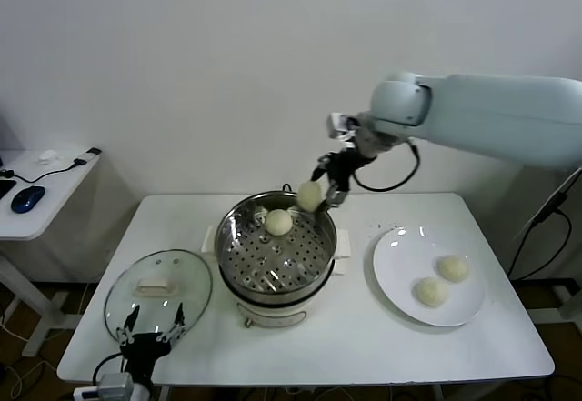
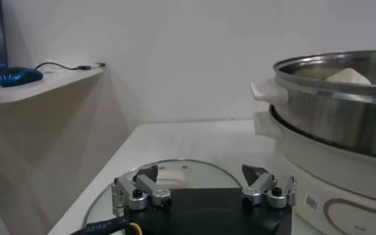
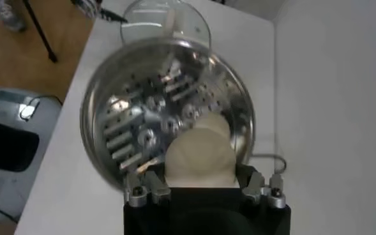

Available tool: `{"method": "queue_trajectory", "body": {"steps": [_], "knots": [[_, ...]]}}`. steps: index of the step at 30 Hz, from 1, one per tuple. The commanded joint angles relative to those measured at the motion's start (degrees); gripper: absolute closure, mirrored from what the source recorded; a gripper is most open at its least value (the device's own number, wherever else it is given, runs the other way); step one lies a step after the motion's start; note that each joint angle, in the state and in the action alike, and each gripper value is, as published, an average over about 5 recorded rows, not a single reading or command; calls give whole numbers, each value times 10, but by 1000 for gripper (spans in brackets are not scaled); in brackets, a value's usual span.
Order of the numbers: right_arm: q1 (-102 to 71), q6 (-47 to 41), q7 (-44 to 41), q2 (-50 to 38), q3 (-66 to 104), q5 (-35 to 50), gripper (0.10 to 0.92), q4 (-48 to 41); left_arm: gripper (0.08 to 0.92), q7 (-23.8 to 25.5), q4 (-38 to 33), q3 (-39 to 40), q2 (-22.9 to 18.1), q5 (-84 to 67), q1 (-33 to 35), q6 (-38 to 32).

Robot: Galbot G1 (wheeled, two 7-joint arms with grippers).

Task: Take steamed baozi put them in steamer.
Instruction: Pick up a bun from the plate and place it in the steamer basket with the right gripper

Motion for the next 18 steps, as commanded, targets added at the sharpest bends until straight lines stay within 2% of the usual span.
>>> {"method": "queue_trajectory", "body": {"steps": [1,18], "knots": [[-67,-86,116,134,2,75,313,-6,177,0,-1,-1,0,0,1,0],[-198,-96,127,200,17,9,313,-162,177,-2,6,-1,-3,-1,-1,-5]]}}
